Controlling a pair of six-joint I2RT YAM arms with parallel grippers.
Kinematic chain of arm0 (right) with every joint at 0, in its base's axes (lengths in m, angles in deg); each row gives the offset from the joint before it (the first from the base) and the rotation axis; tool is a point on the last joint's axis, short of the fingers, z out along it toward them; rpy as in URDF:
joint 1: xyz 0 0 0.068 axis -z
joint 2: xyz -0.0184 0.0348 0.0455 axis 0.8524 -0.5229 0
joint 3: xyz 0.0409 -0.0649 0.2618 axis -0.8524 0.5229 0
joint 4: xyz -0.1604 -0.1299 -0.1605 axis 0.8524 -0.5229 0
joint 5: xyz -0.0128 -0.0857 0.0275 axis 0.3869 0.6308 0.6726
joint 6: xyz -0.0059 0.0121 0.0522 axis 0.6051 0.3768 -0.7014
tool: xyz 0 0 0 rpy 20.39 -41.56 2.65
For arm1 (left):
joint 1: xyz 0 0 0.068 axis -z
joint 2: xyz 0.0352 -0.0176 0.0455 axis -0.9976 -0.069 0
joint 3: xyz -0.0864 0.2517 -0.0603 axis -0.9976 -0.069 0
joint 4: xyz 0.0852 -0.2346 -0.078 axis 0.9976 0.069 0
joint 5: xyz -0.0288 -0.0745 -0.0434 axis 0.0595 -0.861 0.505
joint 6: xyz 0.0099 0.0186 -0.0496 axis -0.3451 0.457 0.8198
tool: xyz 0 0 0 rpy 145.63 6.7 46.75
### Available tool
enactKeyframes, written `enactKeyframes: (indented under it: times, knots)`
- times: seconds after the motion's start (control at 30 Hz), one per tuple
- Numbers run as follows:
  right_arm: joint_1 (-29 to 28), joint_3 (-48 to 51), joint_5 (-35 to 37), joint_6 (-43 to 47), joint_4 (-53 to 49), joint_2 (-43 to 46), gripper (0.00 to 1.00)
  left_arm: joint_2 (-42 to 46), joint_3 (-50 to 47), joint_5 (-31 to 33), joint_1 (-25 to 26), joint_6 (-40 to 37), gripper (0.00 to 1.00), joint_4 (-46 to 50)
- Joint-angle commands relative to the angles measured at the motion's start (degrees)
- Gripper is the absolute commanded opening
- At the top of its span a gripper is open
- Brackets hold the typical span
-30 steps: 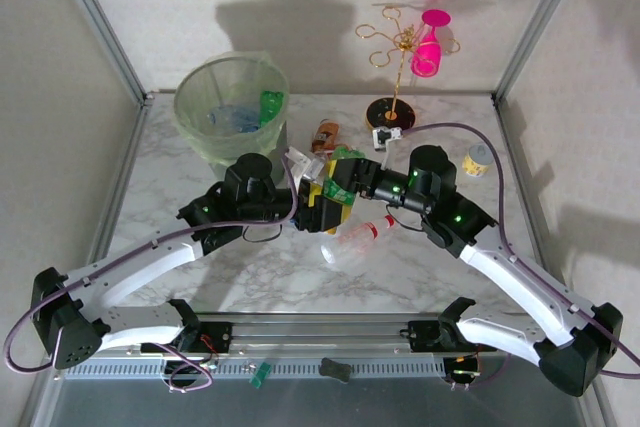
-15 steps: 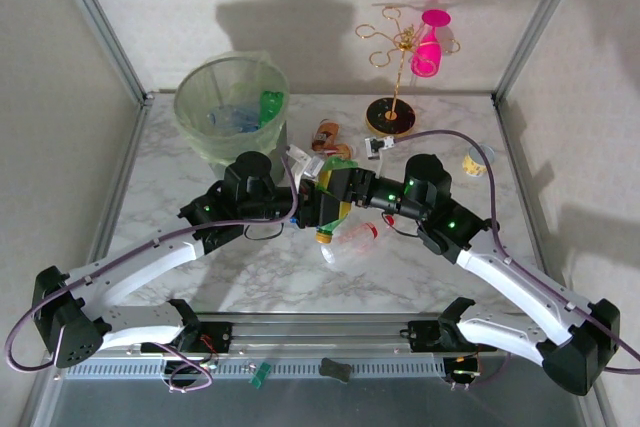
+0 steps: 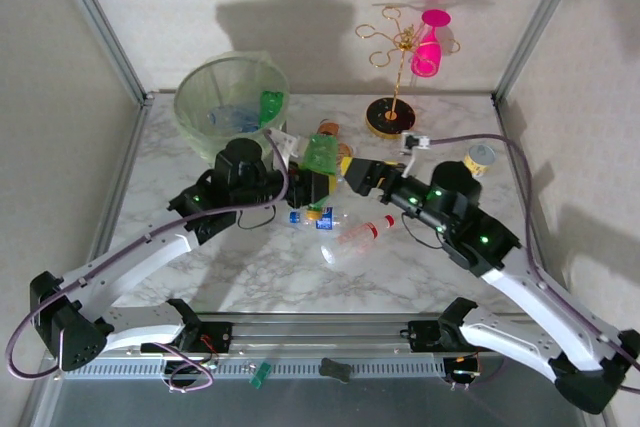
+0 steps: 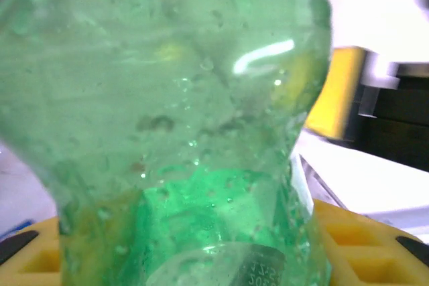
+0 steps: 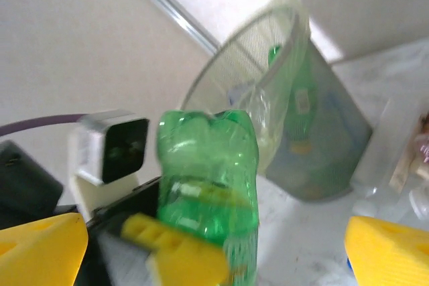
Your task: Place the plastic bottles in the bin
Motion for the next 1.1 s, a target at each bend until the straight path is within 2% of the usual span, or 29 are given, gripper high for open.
enactKeyframes:
  times: [0.0,0.03,0.07,0.23,0.4,0.5,0.57,0.67,0.87,1.07]
  knots:
    - [-0.3,-2.2,6.9,6.0,-3.1,3.7,0.99,1.2,5.2,7.3,-3.0,-3.1,0.1,5.5]
    - [-0.3,-2.3,7.4,6.6,-3.8,4.3,0.99,1.2,6.6,8.2,-3.9,-3.4,0.08,6.4]
    - [-0.3,-2.4,7.9,7.4,-4.5,4.9,0.99,1.0,8.4,9.3,-5.0,-3.7,0.0,7.4]
    - [-0.3,-1.7,9.2,8.7,-5.5,6.0,0.99,-2.1,17.6,15.8,-9.9,-4.1,0.0,10.5]
    - [-0.3,-0.9,9.5,8.7,-5.8,4.8,0.98,-5.9,23.0,33.5,-13.5,0.8,0.0,9.9]
    - [-0.4,-1.1,10.4,8.9,-7.1,3.6,0.99,-9.7,26.3,36.0,-16.4,5.6,0.0,10.3]
    - [-0.4,-1.4,11.2,8.9,-8.4,2.8,0.99,-12.8,29.3,37.8,-17.0,5.2,0.0,11.6]
    - [-0.3,-1.3,11.4,9.2,-9.2,2.4,0.99,-17.2,33.2,45.1,-17.7,7.6,0.0,14.6]
    - [-0.3,-0.6,12.1,9.6,-9.7,2.5,0.98,-25.3,38.2,46.0,-20.0,11.9,0.0,19.3]
    - [-0.4,-0.3,12.6,10.1,-10.0,2.6,0.99,-29.1,36.6,48.6,-20.3,11.6,0.0,21.4]
